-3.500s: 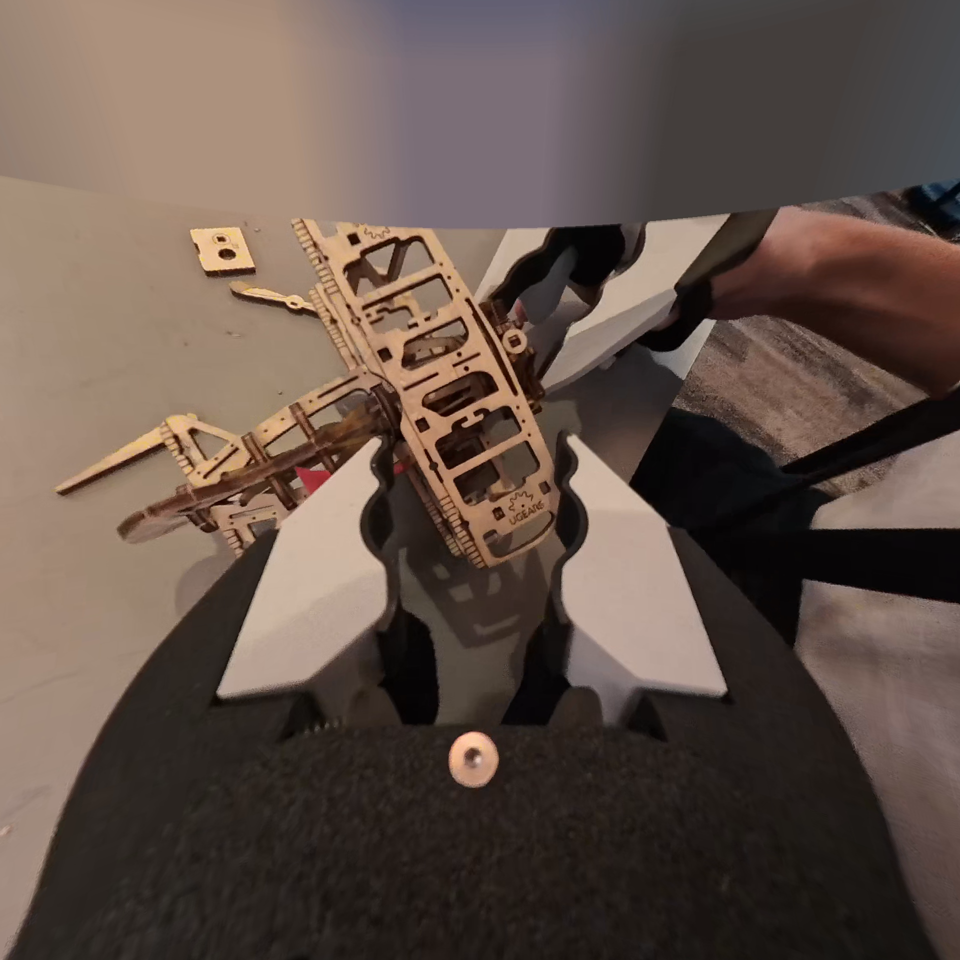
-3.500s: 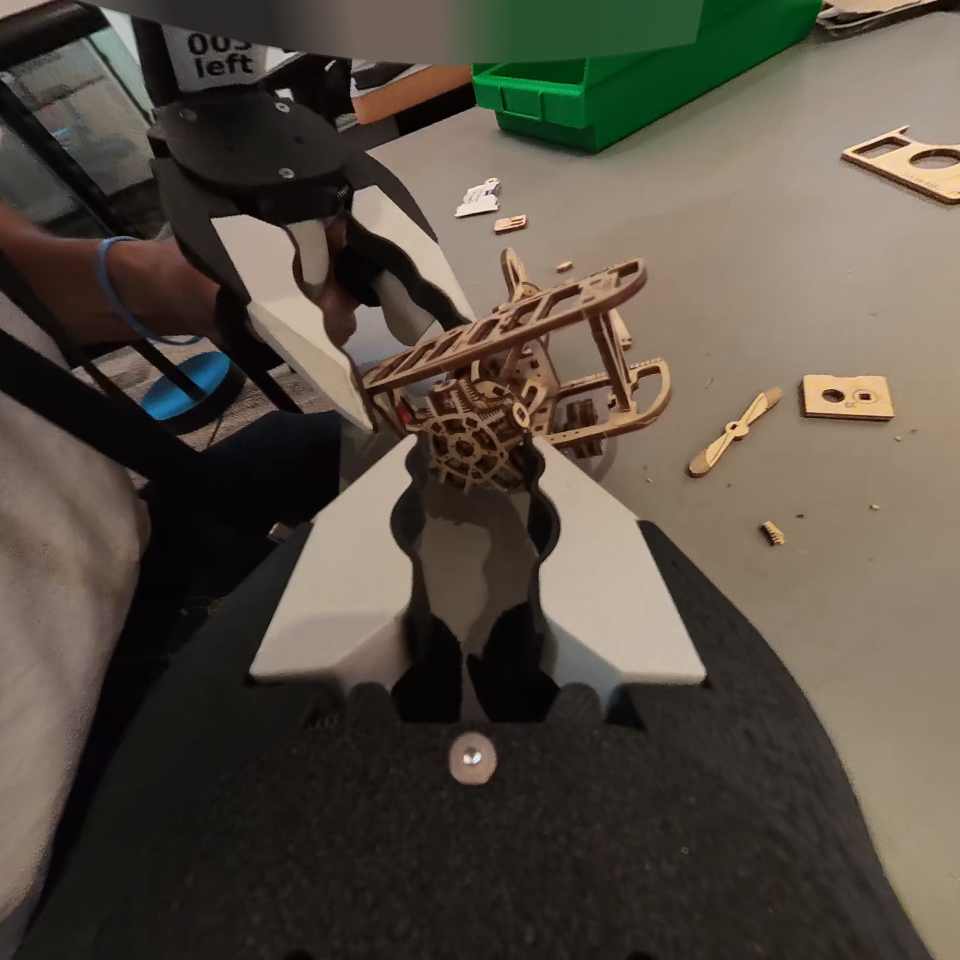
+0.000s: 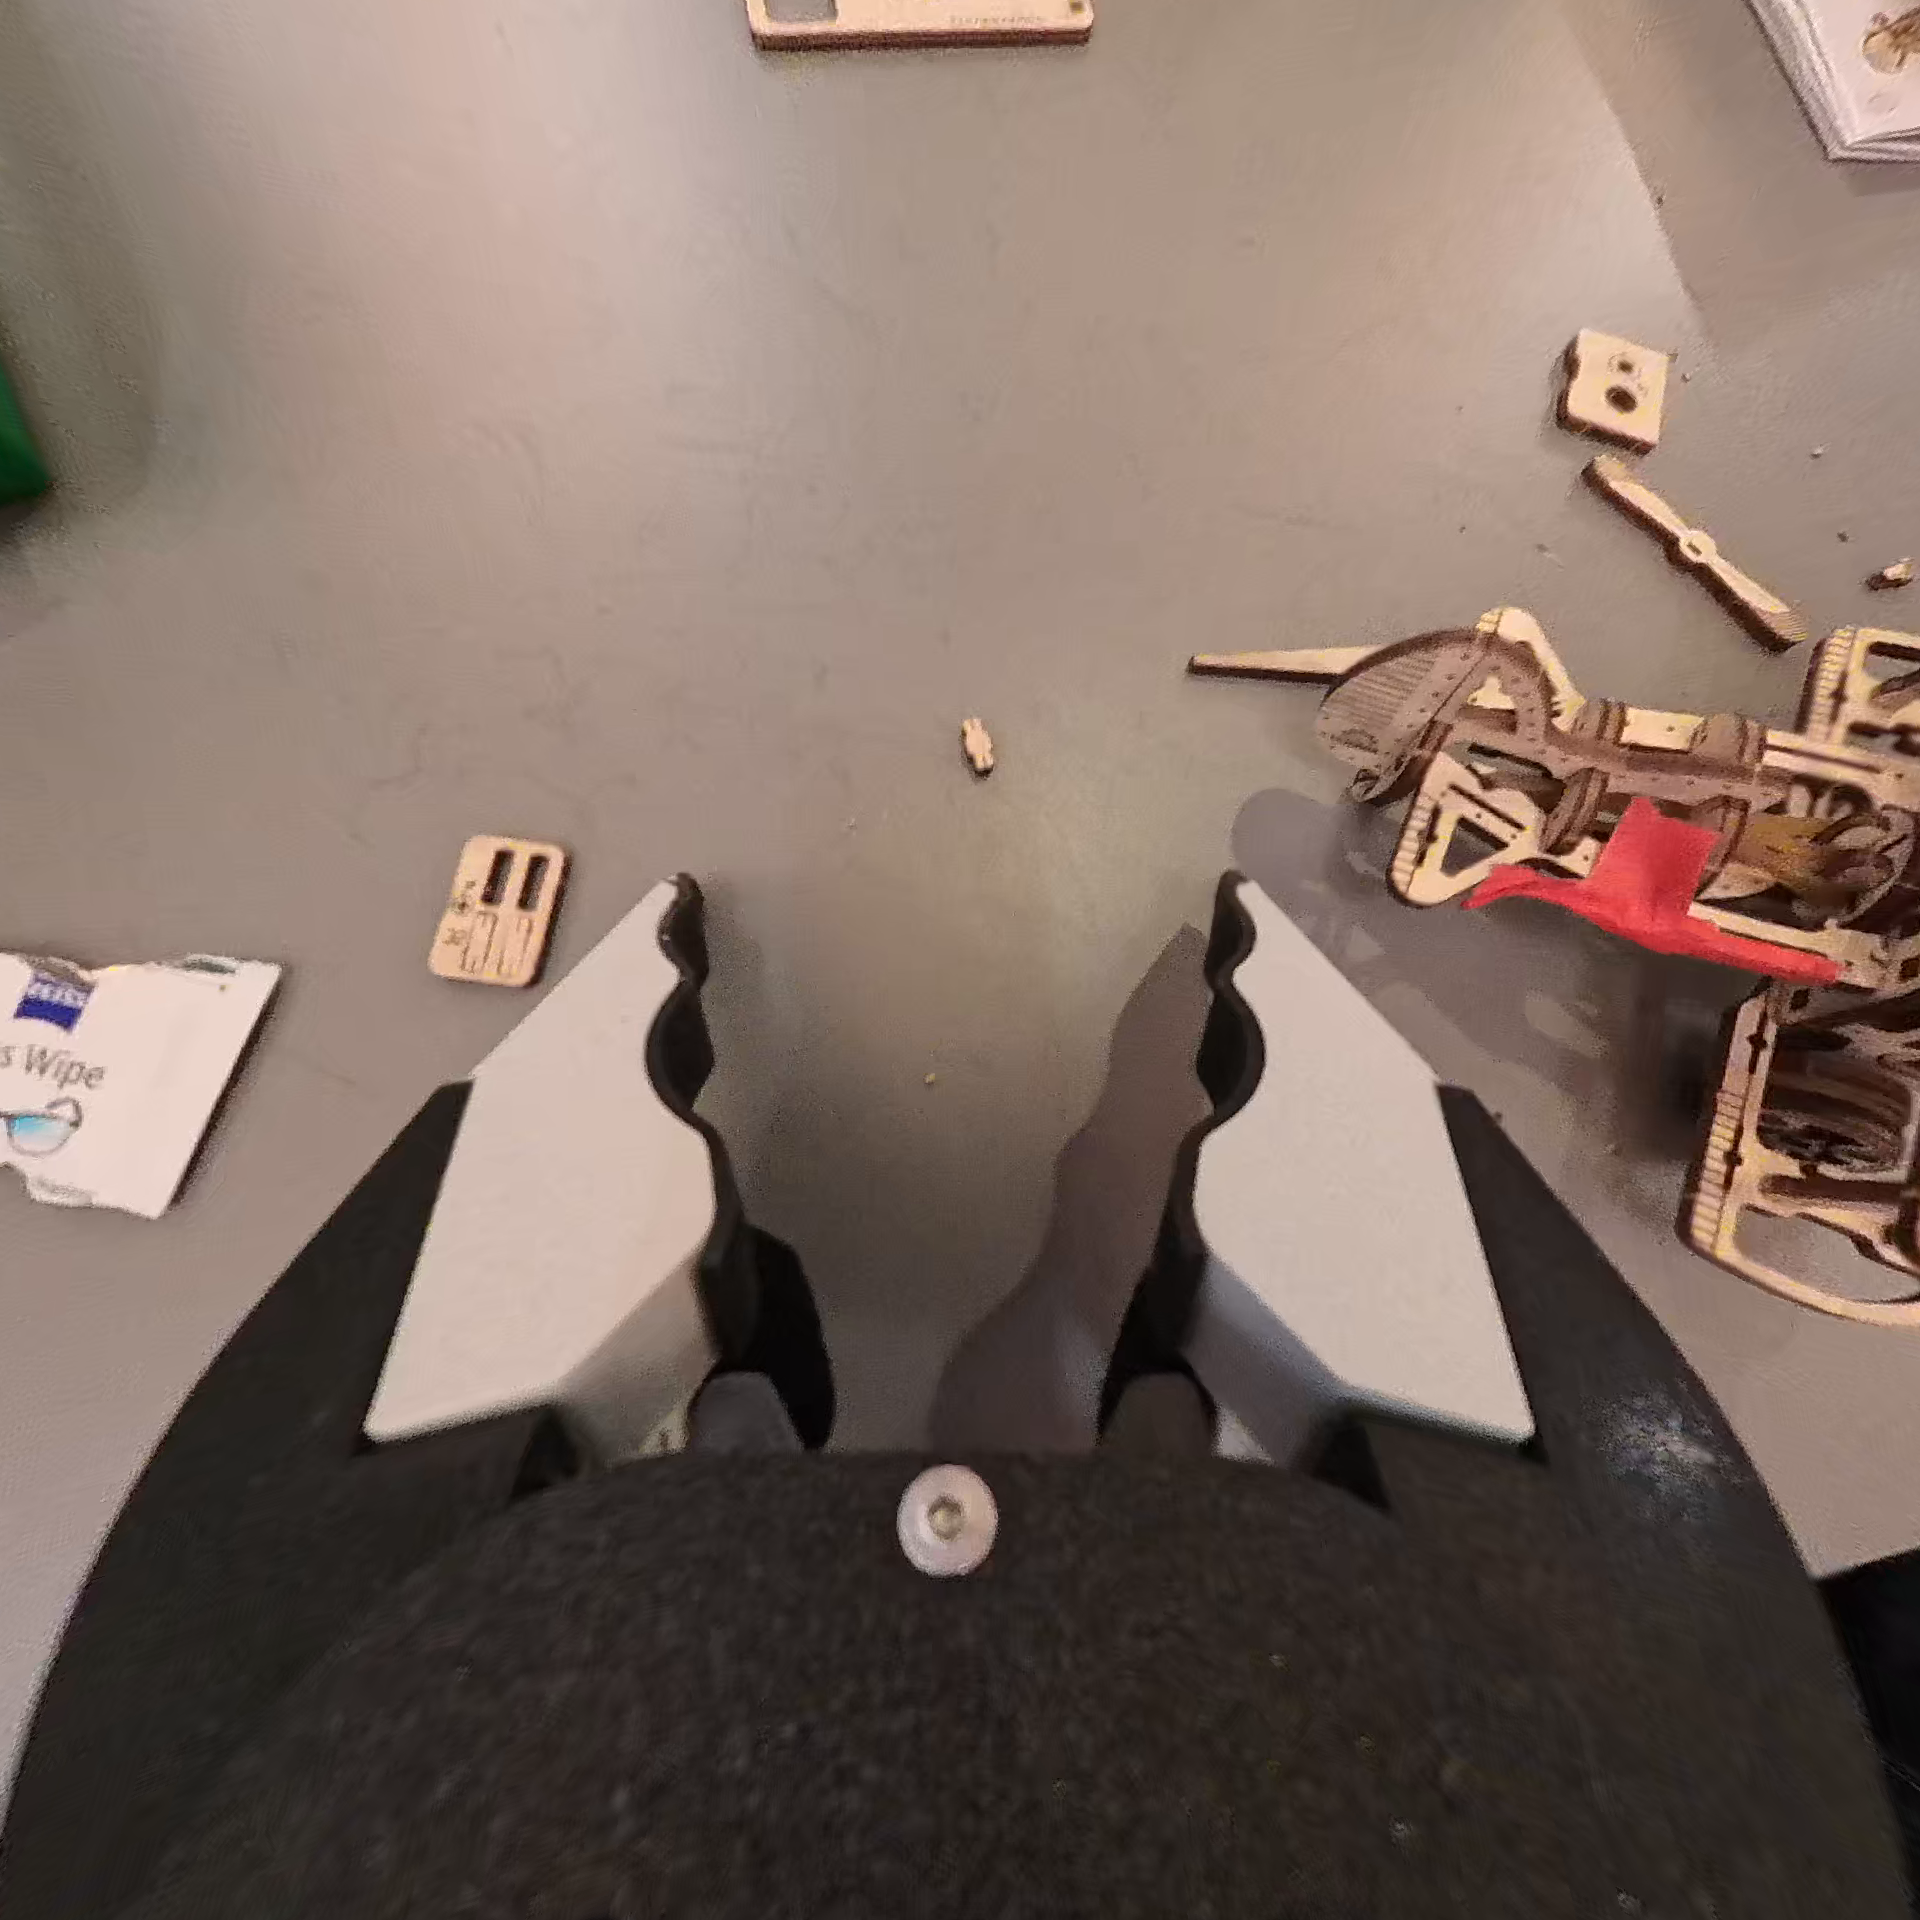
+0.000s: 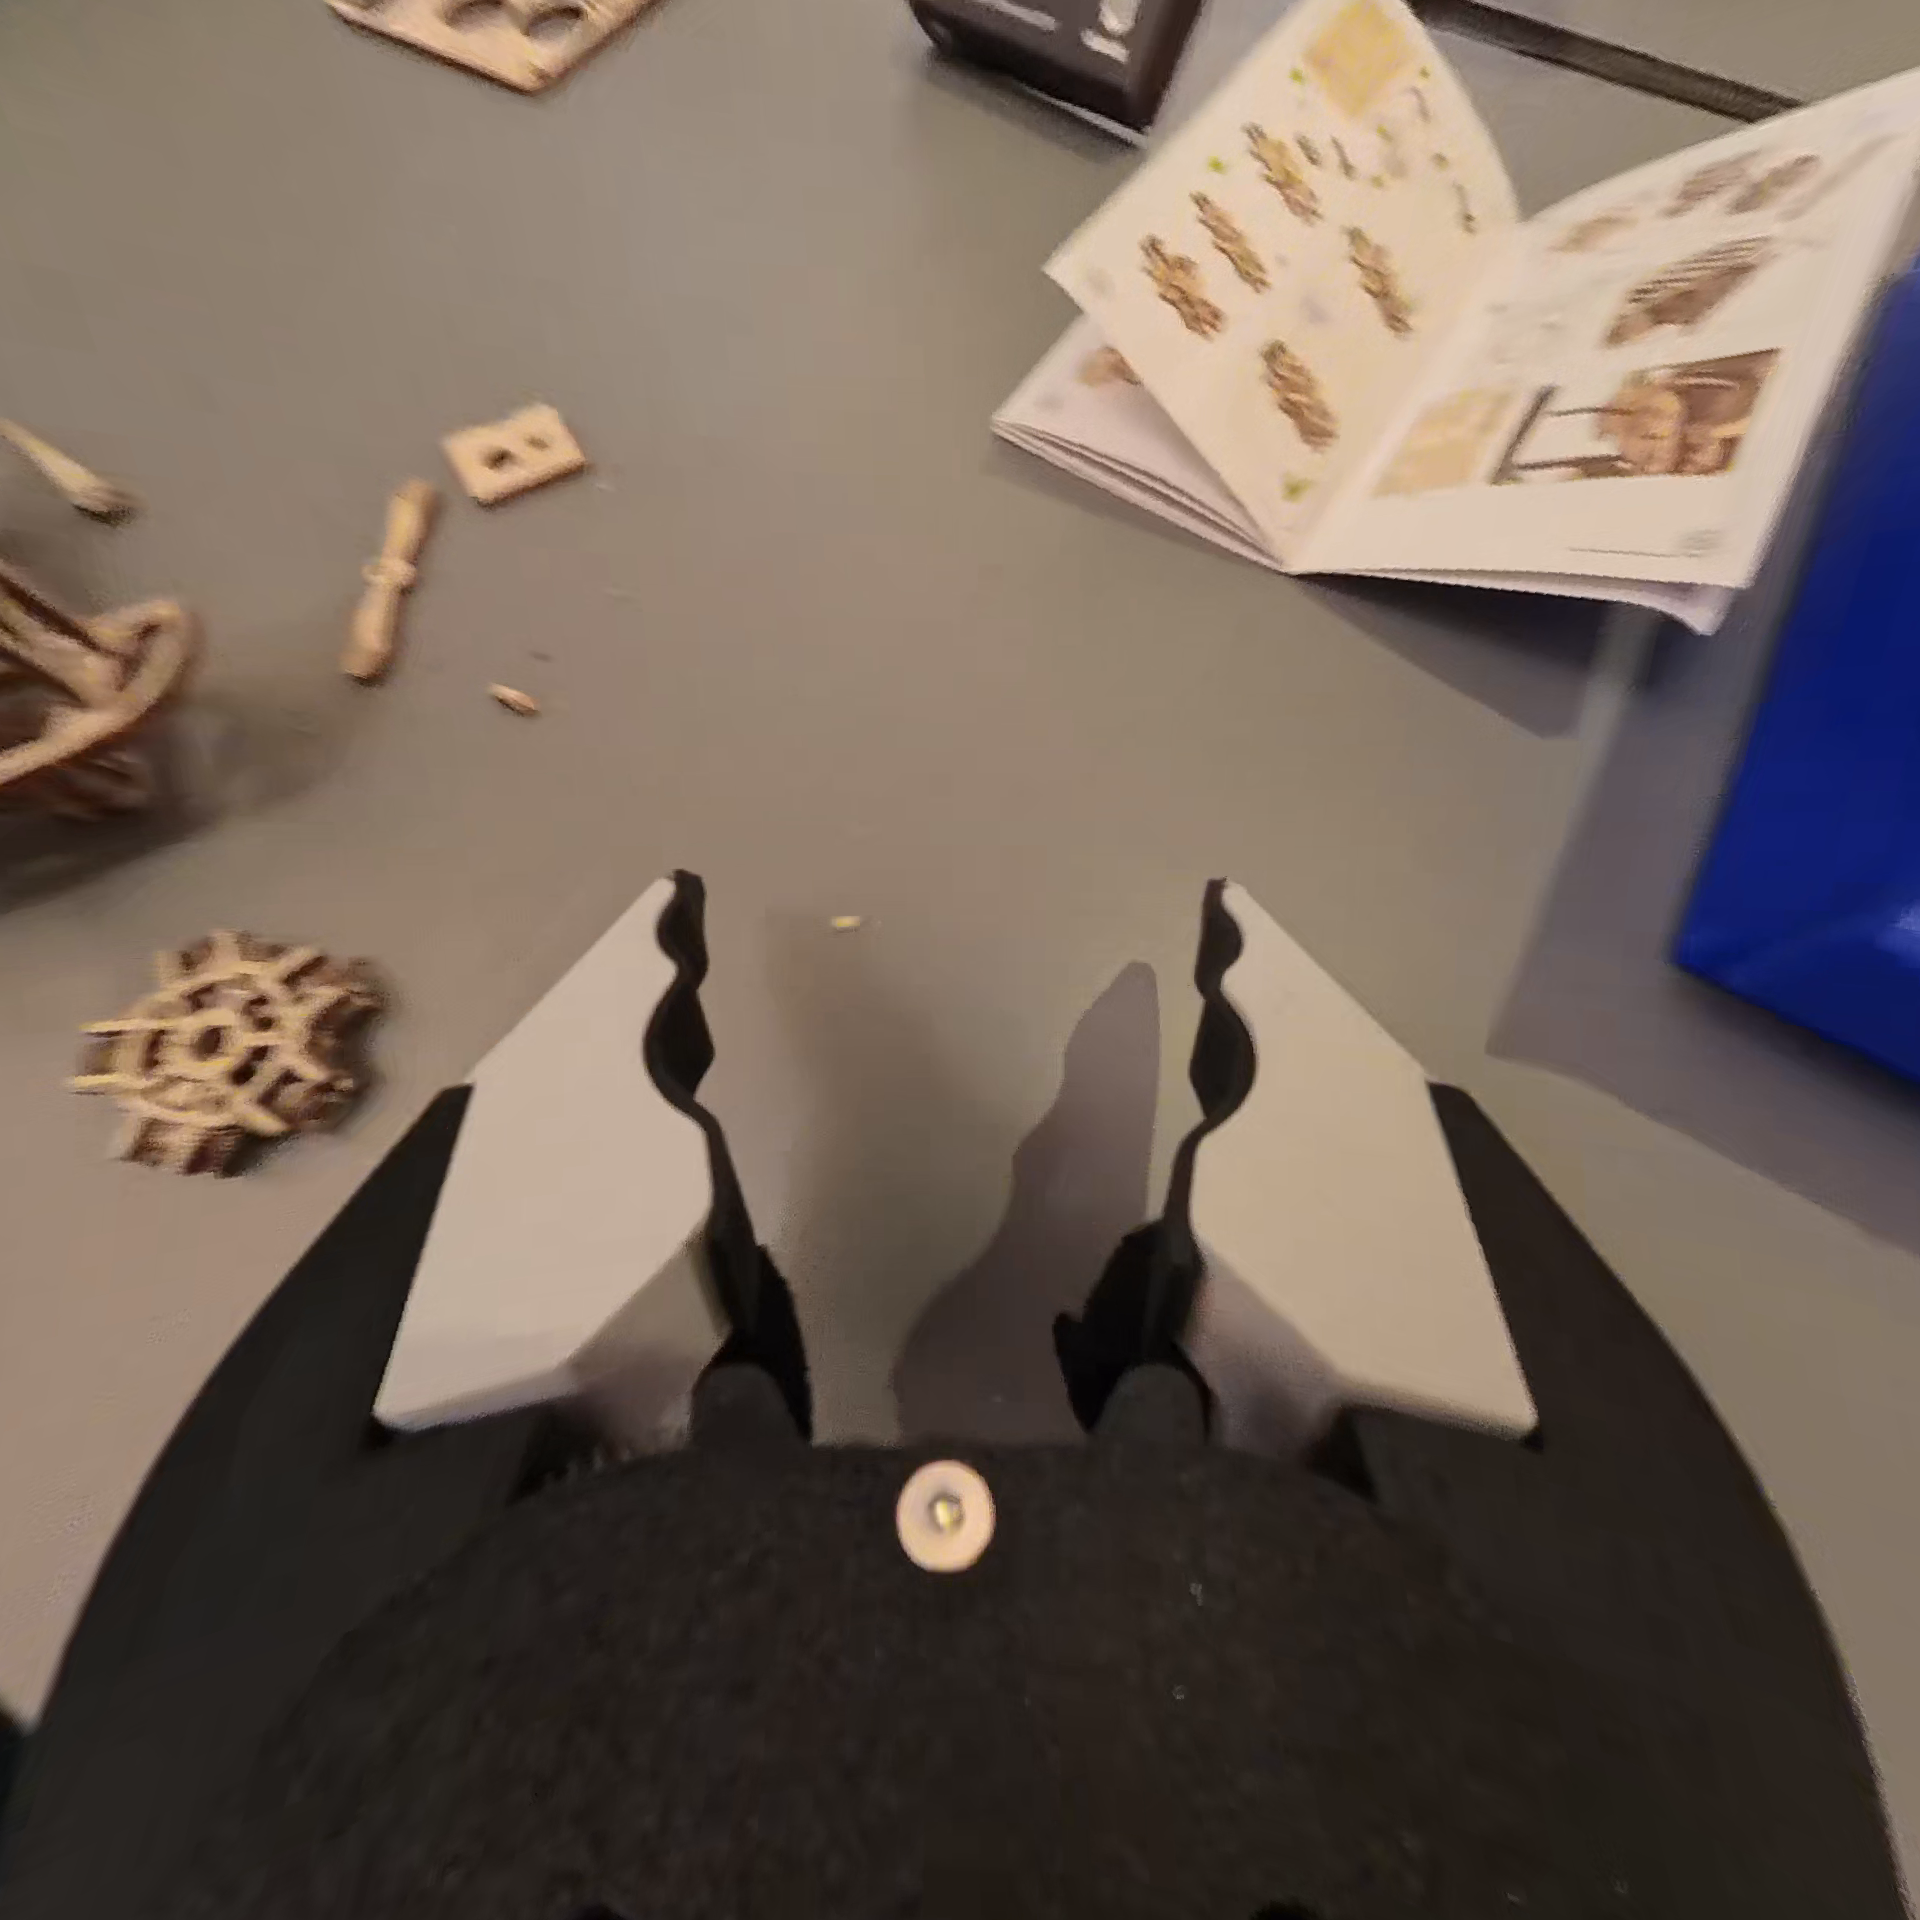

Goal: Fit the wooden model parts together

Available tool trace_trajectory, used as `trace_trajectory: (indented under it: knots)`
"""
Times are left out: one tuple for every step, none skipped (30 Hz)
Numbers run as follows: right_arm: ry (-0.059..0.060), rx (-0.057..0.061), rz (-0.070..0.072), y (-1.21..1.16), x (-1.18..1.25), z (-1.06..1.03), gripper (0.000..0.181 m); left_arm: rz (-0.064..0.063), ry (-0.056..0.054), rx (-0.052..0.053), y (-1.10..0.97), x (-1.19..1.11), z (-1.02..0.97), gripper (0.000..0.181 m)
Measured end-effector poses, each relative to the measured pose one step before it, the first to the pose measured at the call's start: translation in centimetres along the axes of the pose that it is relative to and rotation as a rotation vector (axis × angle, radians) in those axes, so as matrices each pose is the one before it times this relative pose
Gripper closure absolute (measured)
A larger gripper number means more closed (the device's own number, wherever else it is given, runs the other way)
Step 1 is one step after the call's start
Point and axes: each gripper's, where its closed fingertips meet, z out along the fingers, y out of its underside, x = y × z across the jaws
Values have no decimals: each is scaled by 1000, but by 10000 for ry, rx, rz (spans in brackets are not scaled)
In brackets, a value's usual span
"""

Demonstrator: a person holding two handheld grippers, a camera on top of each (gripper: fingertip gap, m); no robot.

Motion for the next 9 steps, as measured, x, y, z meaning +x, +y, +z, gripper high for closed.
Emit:
trace_trajectory:
  knots:
    - [310,-239,-100,439,648,173,86,168,-129,-23,-24,-25,161,87]
    - [281,-247,45,489,580,240,85,140,-308,-165,209,-280,238,89]
    - [290,-221,184,465,590,314,85,153,-437,-31,-34,-434,222,88]
    - [238,-170,291,364,487,371,84,88,-38,73,-222,70,113,85]
    - [58,-74,290,196,271,364,80,5,246,-19,-8,388,62,89]
    - [-47,-22,361,27,194,213,78,-55,119,-16,-13,61,55,90]
    - [9,35,278,-222,253,167,74,5,-3,2,-28,-60,28,90]
    - [42,0,146,-77,181,78,70,11,-32,-29,14,-57,51,85]
    - [133,-44,81,18,210,86,65,-37,-4,-8,1,-62,20,85]
